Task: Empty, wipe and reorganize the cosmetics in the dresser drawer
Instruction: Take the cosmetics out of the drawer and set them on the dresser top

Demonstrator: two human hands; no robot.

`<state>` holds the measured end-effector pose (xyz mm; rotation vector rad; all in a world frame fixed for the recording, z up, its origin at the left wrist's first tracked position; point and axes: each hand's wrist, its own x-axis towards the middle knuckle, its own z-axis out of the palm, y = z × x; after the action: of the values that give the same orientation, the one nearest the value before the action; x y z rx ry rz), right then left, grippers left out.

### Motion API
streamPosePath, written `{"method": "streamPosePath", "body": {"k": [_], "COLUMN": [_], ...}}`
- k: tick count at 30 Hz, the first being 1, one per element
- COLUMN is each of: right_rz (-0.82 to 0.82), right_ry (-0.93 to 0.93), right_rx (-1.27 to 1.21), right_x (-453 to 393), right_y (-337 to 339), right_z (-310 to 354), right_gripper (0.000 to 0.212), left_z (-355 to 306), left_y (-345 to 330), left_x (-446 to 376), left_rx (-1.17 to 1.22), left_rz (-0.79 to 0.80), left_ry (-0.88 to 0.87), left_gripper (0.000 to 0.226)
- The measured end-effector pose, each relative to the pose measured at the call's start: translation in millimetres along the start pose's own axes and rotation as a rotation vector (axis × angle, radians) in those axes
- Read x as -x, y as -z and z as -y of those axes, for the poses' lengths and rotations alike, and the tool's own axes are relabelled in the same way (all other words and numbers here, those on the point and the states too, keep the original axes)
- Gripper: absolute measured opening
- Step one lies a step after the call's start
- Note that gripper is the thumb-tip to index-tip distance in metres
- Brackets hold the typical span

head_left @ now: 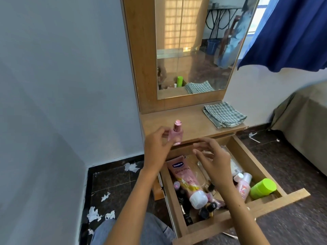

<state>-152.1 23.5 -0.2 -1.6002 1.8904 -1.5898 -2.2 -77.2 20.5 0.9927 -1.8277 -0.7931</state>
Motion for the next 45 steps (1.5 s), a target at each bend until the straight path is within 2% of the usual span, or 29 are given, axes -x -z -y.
{"method": "streamPosePath", "body": {"k": [5,9,22,26,29,32,36,38,43,45], "right_rz": [-0.001,-0.024,-0.014,-0.011,-0.008,-0.012,0.002,0.047,0.146,0.143], "right_ry": [0.029,0.034,-0.028,-0.069,-0.071,-0.061,-0.065,-0.055,-0.013,-0.030], "right_rx": [0.134,0.146,0.157,0.156,0.153,0.159,0.176,0.168,0.154,0.164], "right_x": [17,17,20,18,18,18,18,19,21,20], "right_y": [-6,-8,-11,-12,-12,-12,-12,-12,-15,-15], "right_z": [-19,-22,-34,-40,-40,-40,-43,-44,-40,-41], "right_gripper": [0.034,0.030,0.029,0.030,0.028,0.026,0.022,0.016,0.008,0.007], "left_z": [19,33,49,40,21,13,20,24,25,23], "left_y": [13,16,5,1,-6,-11,-14,-13,-5,-4], "left_x": [-31,-47,-70,-47,-11,29,66,78,98,101], "left_rx": [-0.070,-0.098,-0.103,-0.206,-0.275,-0.282,-0.384,-0.398,-0.465,-0.529], "left_rz": [-0.094,-0.129,-0.137,-0.288,-0.363,-0.262,-0.064,0.032,0.277,0.336], "left_ry": [0.040,0.087,0.102,0.046,-0.068,-0.145,-0.166,-0.150,-0.144,-0.170], "left_gripper": [0.029,0.032,0.040,0.049,0.032,0.016,0.010,0.012,0.033,0.031]}}
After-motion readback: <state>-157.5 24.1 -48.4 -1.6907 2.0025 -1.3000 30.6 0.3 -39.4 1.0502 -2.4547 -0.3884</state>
